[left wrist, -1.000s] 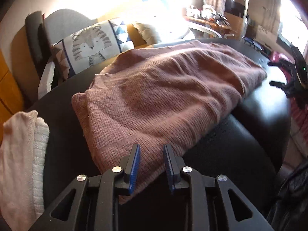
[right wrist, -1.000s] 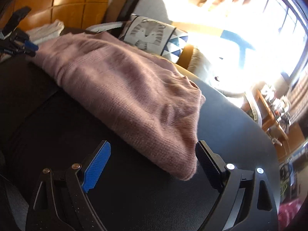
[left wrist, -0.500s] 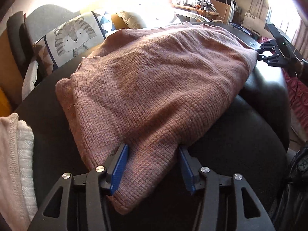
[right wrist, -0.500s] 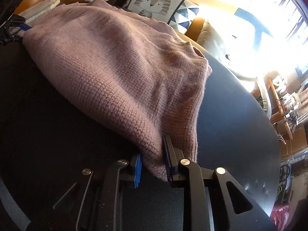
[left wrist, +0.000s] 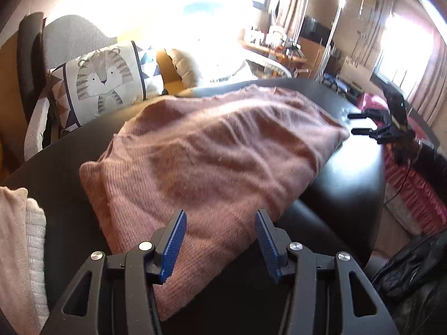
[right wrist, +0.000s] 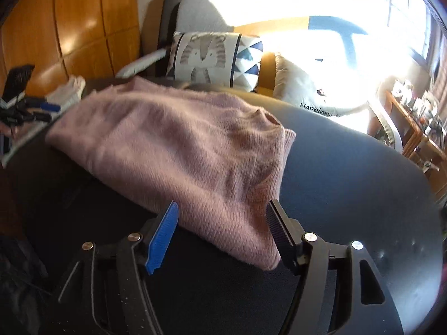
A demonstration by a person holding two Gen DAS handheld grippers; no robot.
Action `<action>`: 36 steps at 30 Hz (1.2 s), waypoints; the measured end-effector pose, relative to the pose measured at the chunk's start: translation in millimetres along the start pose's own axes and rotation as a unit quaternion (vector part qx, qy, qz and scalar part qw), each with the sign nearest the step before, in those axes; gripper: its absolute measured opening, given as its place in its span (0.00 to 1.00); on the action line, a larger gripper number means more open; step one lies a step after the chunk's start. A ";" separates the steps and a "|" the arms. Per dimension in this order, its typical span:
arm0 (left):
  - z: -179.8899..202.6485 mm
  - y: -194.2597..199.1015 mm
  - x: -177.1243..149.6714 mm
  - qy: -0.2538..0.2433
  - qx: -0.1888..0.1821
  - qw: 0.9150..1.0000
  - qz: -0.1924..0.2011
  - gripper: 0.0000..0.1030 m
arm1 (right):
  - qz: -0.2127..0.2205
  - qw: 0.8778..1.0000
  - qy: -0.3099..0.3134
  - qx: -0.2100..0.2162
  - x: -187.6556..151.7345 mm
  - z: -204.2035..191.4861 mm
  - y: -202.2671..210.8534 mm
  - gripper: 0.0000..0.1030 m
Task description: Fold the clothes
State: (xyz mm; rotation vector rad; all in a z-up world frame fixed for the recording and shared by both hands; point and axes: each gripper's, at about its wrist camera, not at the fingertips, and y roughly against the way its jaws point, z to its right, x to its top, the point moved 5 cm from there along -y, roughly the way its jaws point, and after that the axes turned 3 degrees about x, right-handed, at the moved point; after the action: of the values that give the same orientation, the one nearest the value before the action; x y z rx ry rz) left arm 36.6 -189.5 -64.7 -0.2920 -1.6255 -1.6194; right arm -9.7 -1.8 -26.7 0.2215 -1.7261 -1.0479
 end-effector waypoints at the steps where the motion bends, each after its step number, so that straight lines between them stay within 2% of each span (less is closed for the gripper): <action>1: -2.3 -0.8 8.8 0.011 -0.001 1.000 0.013 0.51 | 0.011 1.000 -0.016 0.010 8.7 -2.5 -5.5 0.67; 3: -14.6 -15.9 22.2 0.029 0.013 0.999 0.022 0.51 | 0.022 0.998 -0.044 0.032 26.6 -7.9 -26.2 0.67; 5: -28.7 -35.8 26.8 0.045 0.038 0.998 0.015 0.51 | -0.004 0.998 -0.048 0.036 34.2 -12.3 -61.9 0.67; 6: -39.7 -46.7 22.9 0.056 0.054 0.997 0.004 0.51 | -0.017 0.998 -0.051 0.036 31.0 -10.5 -77.1 0.67; 8: -58.8 -64.9 5.6 0.087 0.061 0.994 -0.014 0.50 | -0.043 0.997 -0.058 0.035 20.8 -4.4 -105.6 0.68; 9: -68.1 -73.8 -3.4 0.102 0.063 0.992 -0.022 0.50 | -0.055 0.996 -0.062 0.034 15.7 -1.3 -119.9 0.73; 10: -68.5 -71.7 -9.0 0.107 0.061 0.992 -0.019 0.50 | -0.057 0.997 -0.053 0.030 11.7 -2.4 -121.8 0.73; 12: -66.2 -63.9 -19.1 0.114 0.054 0.992 -0.008 0.50 | -0.054 0.998 -0.036 0.023 4.4 -6.2 -116.5 0.73; 17: -47.7 -48.6 -38.5 0.108 0.057 0.992 -0.015 0.50 | -0.053 0.998 -0.035 0.030 -14.4 -8.6 -94.0 0.73; 21: -27.0 -26.2 -66.3 0.121 0.048 0.991 -0.002 0.50 | -0.067 0.997 -0.026 0.029 -29.5 -14.6 -74.5 0.73; 25: -12.2 -9.1 -83.1 0.135 0.038 0.990 0.012 0.50 | -0.060 0.997 -0.032 0.023 -40.0 -18.2 -58.6 0.74; 30: -20.9 3.1 -75.5 0.202 0.025 0.979 0.026 0.50 | -0.048 0.998 -0.040 0.012 -43.5 -22.5 -53.9 0.76; 34: -27.3 5.0 -59.8 0.202 0.037 0.978 0.028 0.50 | -0.054 0.997 -0.051 -0.004 -39.1 -25.2 -47.5 0.76; 36: -31.8 6.0 -52.0 0.203 0.041 0.978 0.029 0.50 | -0.036 0.997 -0.075 -0.002 -33.0 -26.2 -36.7 0.76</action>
State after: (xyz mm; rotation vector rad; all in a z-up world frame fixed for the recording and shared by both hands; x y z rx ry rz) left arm 86.1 -198.7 -99.6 0.0359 -1.3508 -1.4512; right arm 14.4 -18.1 -74.4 0.2093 -1.8626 -1.1451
